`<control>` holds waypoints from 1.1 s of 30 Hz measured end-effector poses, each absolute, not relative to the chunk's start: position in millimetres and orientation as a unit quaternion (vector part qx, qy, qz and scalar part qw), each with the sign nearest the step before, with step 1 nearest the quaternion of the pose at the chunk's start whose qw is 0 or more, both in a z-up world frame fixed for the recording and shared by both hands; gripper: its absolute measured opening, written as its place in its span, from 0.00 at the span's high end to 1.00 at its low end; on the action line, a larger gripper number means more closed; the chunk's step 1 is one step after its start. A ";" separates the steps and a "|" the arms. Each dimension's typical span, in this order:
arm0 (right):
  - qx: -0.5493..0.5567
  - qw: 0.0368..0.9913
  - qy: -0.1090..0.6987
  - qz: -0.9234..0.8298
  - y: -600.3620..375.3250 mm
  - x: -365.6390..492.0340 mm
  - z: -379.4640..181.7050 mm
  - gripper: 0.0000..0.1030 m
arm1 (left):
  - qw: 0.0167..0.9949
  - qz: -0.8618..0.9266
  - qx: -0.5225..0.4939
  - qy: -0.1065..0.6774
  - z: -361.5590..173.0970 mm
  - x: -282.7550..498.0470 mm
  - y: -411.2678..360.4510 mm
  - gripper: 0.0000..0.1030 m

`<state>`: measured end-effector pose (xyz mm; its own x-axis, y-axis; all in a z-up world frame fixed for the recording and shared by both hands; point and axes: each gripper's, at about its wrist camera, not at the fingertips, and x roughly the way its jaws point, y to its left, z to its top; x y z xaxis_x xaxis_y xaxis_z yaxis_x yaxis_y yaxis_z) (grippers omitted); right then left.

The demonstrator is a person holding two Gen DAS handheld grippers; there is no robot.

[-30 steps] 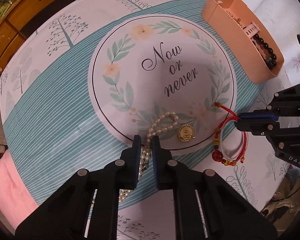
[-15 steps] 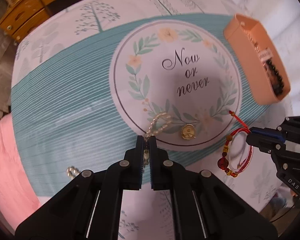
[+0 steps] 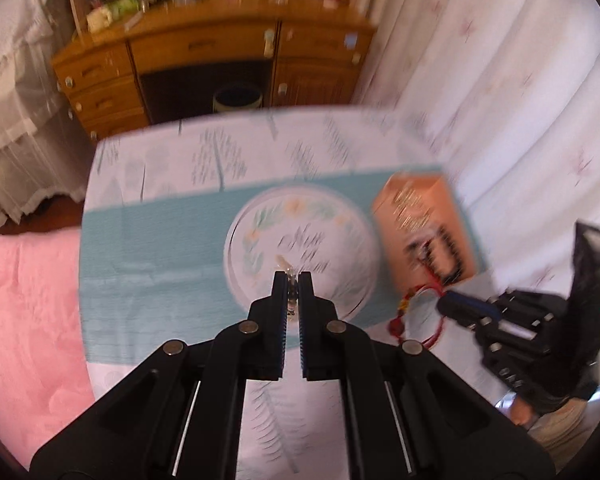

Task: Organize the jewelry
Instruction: 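Carry the red bracelet and pearl necklace into the peach box and open both tools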

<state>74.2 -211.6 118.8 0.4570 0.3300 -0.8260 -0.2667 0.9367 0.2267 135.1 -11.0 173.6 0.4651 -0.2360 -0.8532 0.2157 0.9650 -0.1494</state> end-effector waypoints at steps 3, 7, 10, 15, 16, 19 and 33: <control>0.042 0.868 0.468 0.158 -232.5 72.8 143.5 0.95 | 0.870 -0.144 -0.024 0.471 214.6 129.6 -32.3 0.97; 0.056 0.886 0.444 0.122 -269.5 80.3 169.4 0.95 | 0.879 -0.160 -0.028 0.448 245.5 132.6 -68.5 0.97; 0.062 0.896 0.432 0.084 -302.3 89.7 179.6 0.95 | 0.883 -0.171 -0.025 0.437 258.9 140.0 -99.4 0.97; 0.069 0.894 0.440 0.046 -344.1 107.6 169.2 0.95 | 0.887 -0.180 -0.028 0.424 256.3 168.3 -146.8 0.97; 0.071 0.893 0.443 0.041 -350.1 110.9 163.6 0.95 | 0.888 -0.181 -0.028 0.422 253.4 174.1 -154.8 0.97; 0.077 0.888 0.453 0.031 -365.9 121.5 143.0 0.95 | 0.887 -0.179 -0.028 0.424 234.2 196.5 -175.5 0.97; 0.094 0.855 0.509 0.035 -382.9 150.2 49.6 0.95 | 0.865 -0.207 -0.029 0.456 171.0 214.1 -206.0 0.97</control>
